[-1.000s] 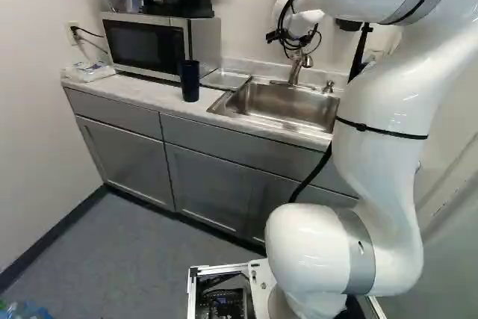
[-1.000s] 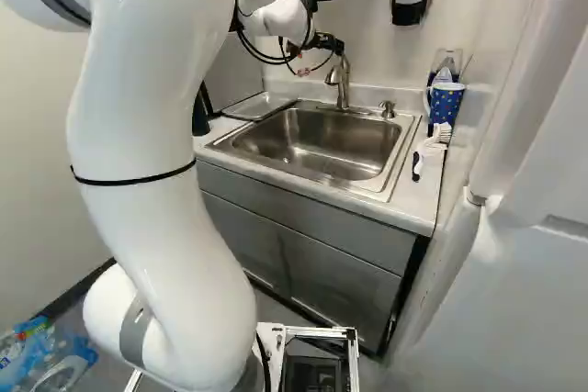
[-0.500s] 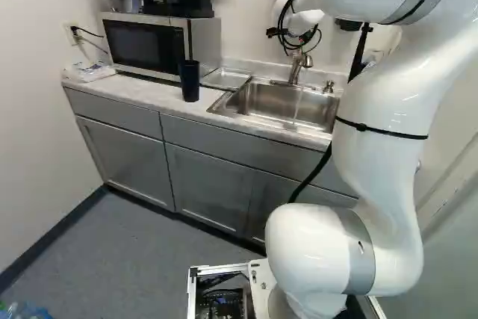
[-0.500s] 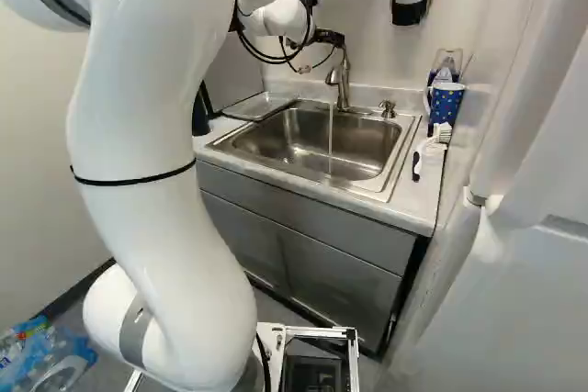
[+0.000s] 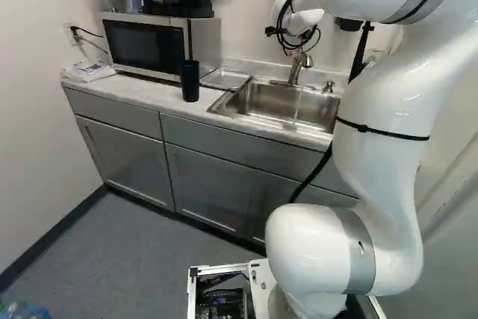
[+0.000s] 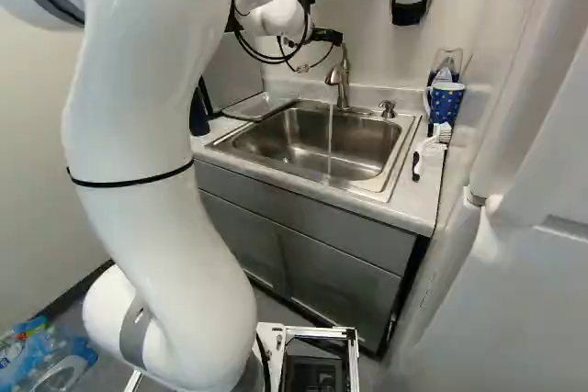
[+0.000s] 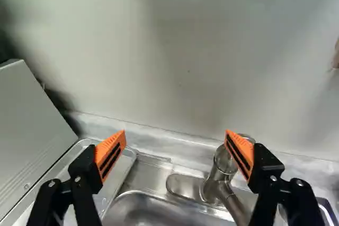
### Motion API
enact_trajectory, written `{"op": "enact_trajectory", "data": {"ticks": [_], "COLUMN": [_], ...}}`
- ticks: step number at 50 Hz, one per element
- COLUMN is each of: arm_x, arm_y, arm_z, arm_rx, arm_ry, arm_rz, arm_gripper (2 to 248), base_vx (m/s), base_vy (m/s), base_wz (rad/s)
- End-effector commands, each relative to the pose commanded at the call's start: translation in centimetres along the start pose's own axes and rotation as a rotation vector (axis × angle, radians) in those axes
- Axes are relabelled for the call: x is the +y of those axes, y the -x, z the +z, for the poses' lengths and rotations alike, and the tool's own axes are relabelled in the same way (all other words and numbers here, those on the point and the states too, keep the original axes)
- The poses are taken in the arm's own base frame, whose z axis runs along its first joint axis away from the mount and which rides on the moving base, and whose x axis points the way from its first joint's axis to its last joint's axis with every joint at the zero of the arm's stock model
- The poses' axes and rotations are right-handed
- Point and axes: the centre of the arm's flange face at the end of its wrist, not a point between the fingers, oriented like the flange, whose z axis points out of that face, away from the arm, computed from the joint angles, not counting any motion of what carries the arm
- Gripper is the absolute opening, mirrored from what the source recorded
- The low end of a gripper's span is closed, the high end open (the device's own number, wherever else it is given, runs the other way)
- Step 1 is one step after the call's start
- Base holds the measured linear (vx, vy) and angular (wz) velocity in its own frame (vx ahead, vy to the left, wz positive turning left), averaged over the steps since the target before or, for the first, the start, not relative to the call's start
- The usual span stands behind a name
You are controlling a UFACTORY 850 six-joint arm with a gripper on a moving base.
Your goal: Rinse the cup and place it in the tray
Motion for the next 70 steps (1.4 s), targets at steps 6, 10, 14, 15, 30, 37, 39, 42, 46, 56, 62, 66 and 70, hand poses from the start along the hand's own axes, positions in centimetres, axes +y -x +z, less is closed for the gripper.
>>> {"op": "enact_trajectory", "data": {"ticks": [6, 10, 14, 15, 30, 37, 39, 42, 46, 56, 62, 66, 70], "arm_x": [-0.8, -1.4, -2.0, -2.1, -4.3, -5.2, -5.4, -5.8, -6.2, -7.0, -7.3, -7.3, -7.2], "arm_y": [0.1, 0.2, 0.4, 0.4, 1.5, 2.1, 2.3, 2.6, 3.0, 4.0, 4.7, 5.1, 5.6], "arm_z": [-0.7, -1.1, -1.6, -1.7, -3.4, -4.3, -4.5, -4.9, -5.4, -6.6, -7.4, -7.9, -8.5], "arm_rx": [-0.002, -0.004, -0.012, -0.015, -0.091, -0.142, -0.158, -0.183, -0.220, -0.310, -0.368, -0.408, -0.449], "arm_ry": [-0.013, -0.022, -0.031, -0.033, -0.068, -0.083, -0.087, -0.092, -0.099, -0.113, -0.117, -0.118, -0.118], "arm_rz": [-0.004, -0.006, -0.009, -0.010, -0.023, -0.030, -0.031, -0.032, -0.032, -0.028, -0.021, -0.012, 0.000], "arm_gripper": [247, 247, 247, 247, 247, 247, 247, 247, 247, 247, 247, 247, 247], "base_vx": [0.000, 0.000, 0.000, 0.000, 0.000, 0.000, 0.000, 0.000, 0.000, 0.000, 0.000, 0.000, 0.000], "base_vy": [0.000, 0.000, 0.000, 0.000, 0.000, 0.000, 0.000, 0.000, 0.000, 0.000, 0.000, 0.000, 0.000], "base_wz": [0.000, 0.000, 0.000, 0.000, 0.000, 0.000, 0.000, 0.000, 0.000, 0.000, 0.000, 0.000, 0.000]}}
